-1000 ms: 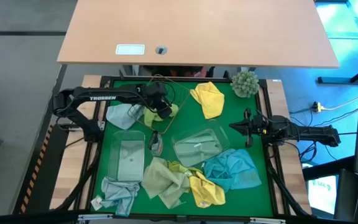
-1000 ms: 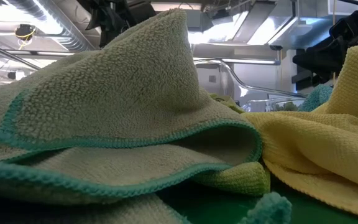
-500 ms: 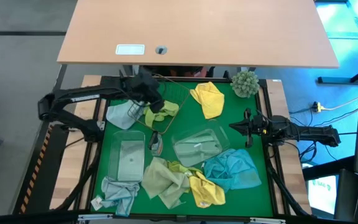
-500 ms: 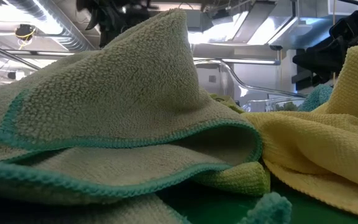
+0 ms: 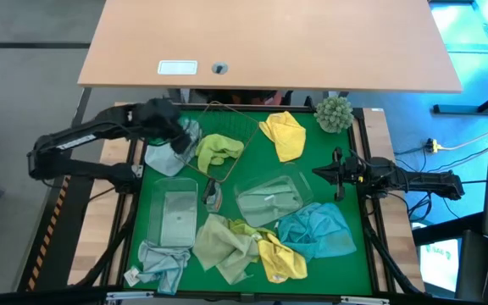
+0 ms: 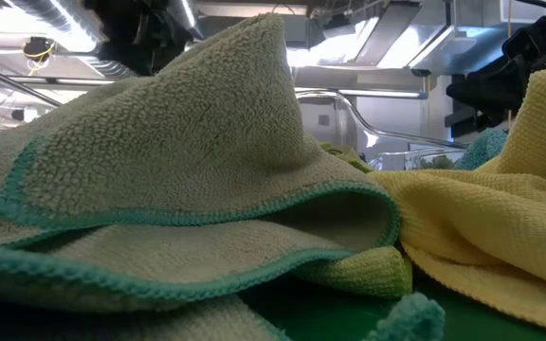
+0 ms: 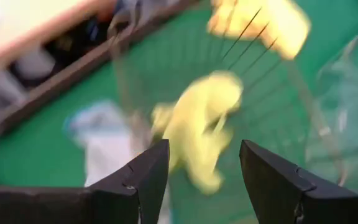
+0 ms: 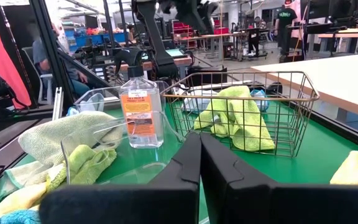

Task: Sort microfiber towel by color & place in baskets
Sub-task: Put the top light blue microfiber towel into the left transparent bin

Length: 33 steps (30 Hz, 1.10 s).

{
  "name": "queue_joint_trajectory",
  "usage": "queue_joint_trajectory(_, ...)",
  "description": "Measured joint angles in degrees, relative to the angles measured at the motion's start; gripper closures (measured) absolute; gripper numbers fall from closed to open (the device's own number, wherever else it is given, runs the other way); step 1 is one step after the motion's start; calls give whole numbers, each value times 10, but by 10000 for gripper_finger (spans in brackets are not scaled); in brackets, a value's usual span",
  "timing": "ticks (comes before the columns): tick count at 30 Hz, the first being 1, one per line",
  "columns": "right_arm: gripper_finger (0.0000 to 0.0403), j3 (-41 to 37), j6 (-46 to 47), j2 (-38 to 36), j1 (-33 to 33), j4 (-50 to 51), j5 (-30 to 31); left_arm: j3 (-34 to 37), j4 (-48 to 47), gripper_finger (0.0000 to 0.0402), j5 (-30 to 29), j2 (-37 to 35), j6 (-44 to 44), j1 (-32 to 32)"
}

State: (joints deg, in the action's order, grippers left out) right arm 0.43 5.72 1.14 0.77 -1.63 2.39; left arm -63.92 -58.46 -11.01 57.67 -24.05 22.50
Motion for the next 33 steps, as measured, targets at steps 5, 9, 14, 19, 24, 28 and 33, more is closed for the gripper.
queue_joint_trajectory(5, 400, 0, 0, 0, 0, 0, 0, 0, -143, 211, 1, -12, -67, 0)
queue_joint_trajectory(9, 400, 0, 0, 0, 0, 0, 0, 0, -208, 211, 1, -7, -74, 0)
queue_joint_trajectory(14, 400, 0, 0, 0, 0, 0, 0, 6, -215, 211, 0, 2, -73, 0)
queue_joint_trajectory(19, 400, 0, 0, 0, 0, 0, 0, 52, -215, 211, 7, 5, -70, 0)
queue_joint_trajectory(24, 400, 0, 0, 0, 0, 0, 0, 124, -208, 211, 15, 5, -69, 0)
queue_joint_trajectory(28, 400, 0, 0, 0, 0, 0, 0, 180, -163, 211, 24, 5, -69, 0)
queue_joint_trajectory(33, 400, 0, 0, 0, 0, 0, 0, 233, -97, 211, 18, 5, -72, 0)
